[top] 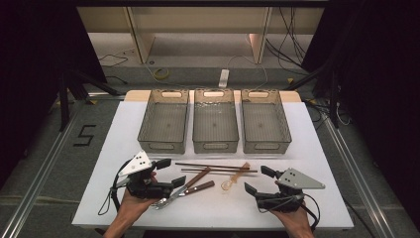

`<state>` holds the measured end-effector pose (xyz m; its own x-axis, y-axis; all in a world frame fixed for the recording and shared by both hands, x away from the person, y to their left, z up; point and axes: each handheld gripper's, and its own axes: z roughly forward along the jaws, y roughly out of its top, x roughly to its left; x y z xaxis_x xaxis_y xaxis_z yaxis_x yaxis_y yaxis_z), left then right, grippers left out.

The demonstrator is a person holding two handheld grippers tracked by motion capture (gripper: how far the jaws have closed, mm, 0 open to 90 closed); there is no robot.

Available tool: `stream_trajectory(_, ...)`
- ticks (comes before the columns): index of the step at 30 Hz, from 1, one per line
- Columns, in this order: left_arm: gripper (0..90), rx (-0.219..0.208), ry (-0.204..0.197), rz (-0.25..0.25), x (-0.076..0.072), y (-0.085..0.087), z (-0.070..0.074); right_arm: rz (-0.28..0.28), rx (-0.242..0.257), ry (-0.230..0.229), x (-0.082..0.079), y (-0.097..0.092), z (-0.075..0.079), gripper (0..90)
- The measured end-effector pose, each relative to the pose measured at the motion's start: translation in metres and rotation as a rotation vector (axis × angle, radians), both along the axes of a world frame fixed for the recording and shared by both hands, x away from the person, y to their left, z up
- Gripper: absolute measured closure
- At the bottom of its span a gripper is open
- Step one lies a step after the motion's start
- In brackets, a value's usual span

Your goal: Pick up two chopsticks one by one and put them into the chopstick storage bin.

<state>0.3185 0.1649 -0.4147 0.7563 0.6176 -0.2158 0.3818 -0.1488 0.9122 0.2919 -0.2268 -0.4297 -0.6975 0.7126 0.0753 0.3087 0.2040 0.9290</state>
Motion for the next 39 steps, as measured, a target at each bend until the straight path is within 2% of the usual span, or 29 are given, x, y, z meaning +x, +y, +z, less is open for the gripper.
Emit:
stream_trajectory(9,17.1,-0.006,0.001,0.006,0.001,0.001,0.000,0.003,-0.006,0.015,0.004,0.000,0.004,22.2)
stream_trajectory(17,17.1,-0.011,0.005,0.015,0.002,0.002,0.000,0.027,-0.059,0.033,0.016,0.003,0.017,23.7)
stream_trajectory(20,17.1,-0.011,0.001,0.017,0.002,0.002,0.000,0.073,-0.112,0.069,0.029,0.011,0.029,24.8)
stream_trajectory(21,17.1,-0.011,0.000,0.017,0.002,0.002,0.000,0.073,-0.112,0.069,0.029,0.011,0.029,24.8)
stream_trajectory(22,17.2,-0.012,0.001,0.018,0.002,0.002,0.000,0.103,-0.157,0.075,0.035,0.016,0.033,25.4)
stream_trajectory(24,17.1,-0.019,0.002,0.021,0.001,0.003,0.000,0.121,-0.197,0.090,0.041,0.021,0.036,25.9)
stream_trajectory(27,17.2,-0.019,0.001,0.021,0.001,0.003,0.000,0.144,-0.212,0.109,0.047,0.024,0.039,27.0)
stream_trajectory(28,17.1,-0.020,0.001,0.022,0.001,0.003,0.000,0.159,-0.241,0.132,0.055,0.027,0.042,27.0)
stream_trajectory(29,17.1,-0.018,0.000,0.021,0.001,0.003,0.000,0.159,-0.241,0.132,0.055,0.027,0.042,27.0)
stream_trajectory(30,17.1,-0.015,-0.002,0.021,0.001,0.002,0.000,0.176,-0.281,0.156,0.062,0.031,0.045,28.2)
stream_trajectory(31,17.1,-0.015,-0.002,0.021,0.001,0.002,0.000,0.176,-0.281,0.156,0.062,0.031,0.045,28.2)
stream_trajectory(37,17.2,-0.018,-0.001,0.025,0.001,0.003,0.000,0.221,-0.363,0.211,0.088,0.048,0.052,29.8)
stream_trajectory(39,17.1,-0.018,-0.002,0.025,0.001,0.003,0.001,0.227,-0.369,0.217,0.092,0.050,0.051,30.2)
